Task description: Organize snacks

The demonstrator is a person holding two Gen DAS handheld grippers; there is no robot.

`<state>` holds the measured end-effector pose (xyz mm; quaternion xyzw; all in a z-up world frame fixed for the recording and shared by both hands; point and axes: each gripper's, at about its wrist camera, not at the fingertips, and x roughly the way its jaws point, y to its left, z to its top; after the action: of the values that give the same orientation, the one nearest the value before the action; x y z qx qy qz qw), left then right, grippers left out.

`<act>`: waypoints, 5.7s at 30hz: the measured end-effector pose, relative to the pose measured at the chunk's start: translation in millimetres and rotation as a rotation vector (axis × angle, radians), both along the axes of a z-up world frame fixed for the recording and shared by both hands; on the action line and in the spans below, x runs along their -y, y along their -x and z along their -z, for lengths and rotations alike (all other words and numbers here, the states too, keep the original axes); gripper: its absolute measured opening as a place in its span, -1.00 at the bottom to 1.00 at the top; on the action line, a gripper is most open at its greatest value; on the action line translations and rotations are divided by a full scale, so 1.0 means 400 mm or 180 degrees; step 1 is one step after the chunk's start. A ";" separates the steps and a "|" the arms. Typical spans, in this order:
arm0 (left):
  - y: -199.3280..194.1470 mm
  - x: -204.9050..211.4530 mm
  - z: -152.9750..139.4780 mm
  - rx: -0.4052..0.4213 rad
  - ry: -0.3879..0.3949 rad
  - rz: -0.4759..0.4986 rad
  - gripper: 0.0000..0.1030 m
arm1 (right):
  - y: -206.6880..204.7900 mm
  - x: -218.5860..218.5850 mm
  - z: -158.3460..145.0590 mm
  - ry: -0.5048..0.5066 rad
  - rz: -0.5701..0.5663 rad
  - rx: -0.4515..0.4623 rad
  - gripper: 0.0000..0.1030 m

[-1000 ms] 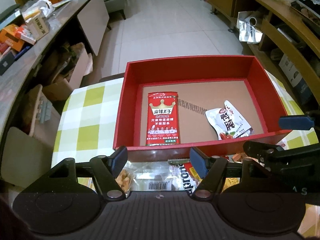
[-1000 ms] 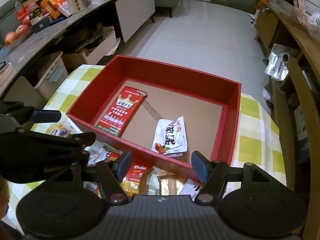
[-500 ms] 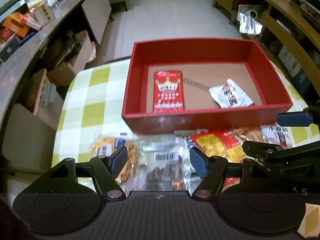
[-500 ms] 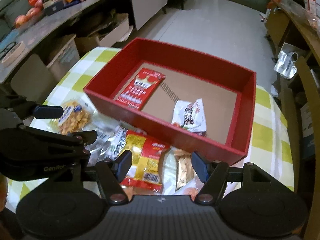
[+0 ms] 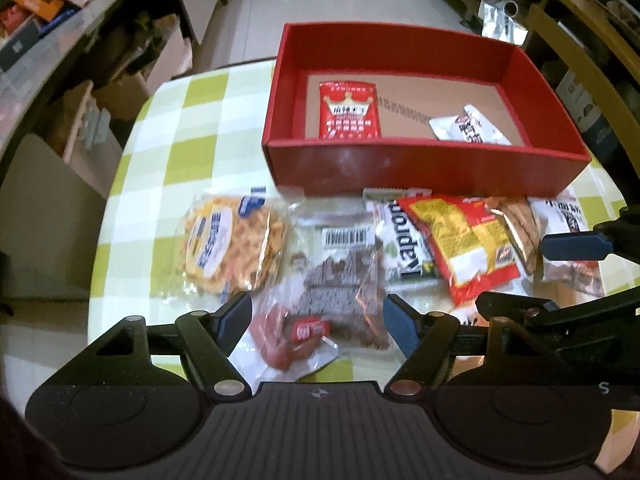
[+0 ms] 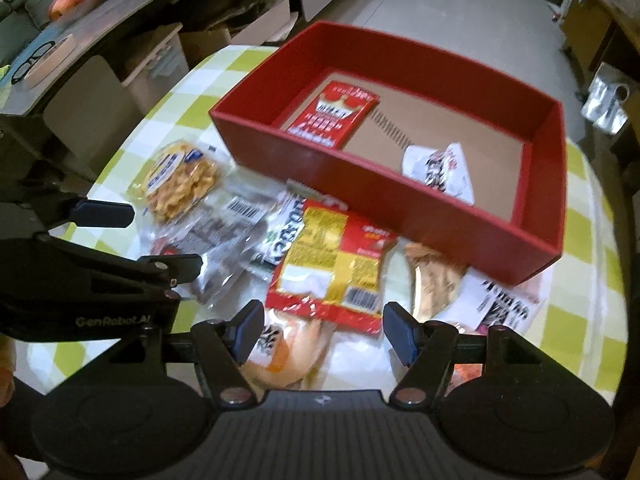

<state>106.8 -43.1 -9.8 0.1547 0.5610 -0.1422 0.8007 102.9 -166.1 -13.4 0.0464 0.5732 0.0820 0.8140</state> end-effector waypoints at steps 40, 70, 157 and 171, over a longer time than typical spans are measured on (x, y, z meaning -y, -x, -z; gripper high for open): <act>-0.180 -0.132 0.042 -0.0223 0.0274 -0.0728 0.68 | -0.007 -0.153 0.162 0.0193 -0.0334 -0.0379 1.00; -0.179 -0.149 0.098 -0.0534 0.0119 -0.0591 0.49 | 0.048 -0.118 0.138 0.0175 -0.0254 -0.0327 0.30; 0.098 0.008 -0.110 -0.0075 0.0207 0.0082 -0.29 | 0.166 0.014 -0.070 0.0248 0.0129 0.0172 0.27; 0.017 0.081 -0.181 0.0186 0.0200 0.0129 -0.29 | 0.074 0.084 -0.148 0.0226 0.0333 0.0473 0.27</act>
<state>100.2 -75.6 62.5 0.1449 0.5294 -0.1713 0.8182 73.1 -199.7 46.0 0.0411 0.5107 0.0222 0.8585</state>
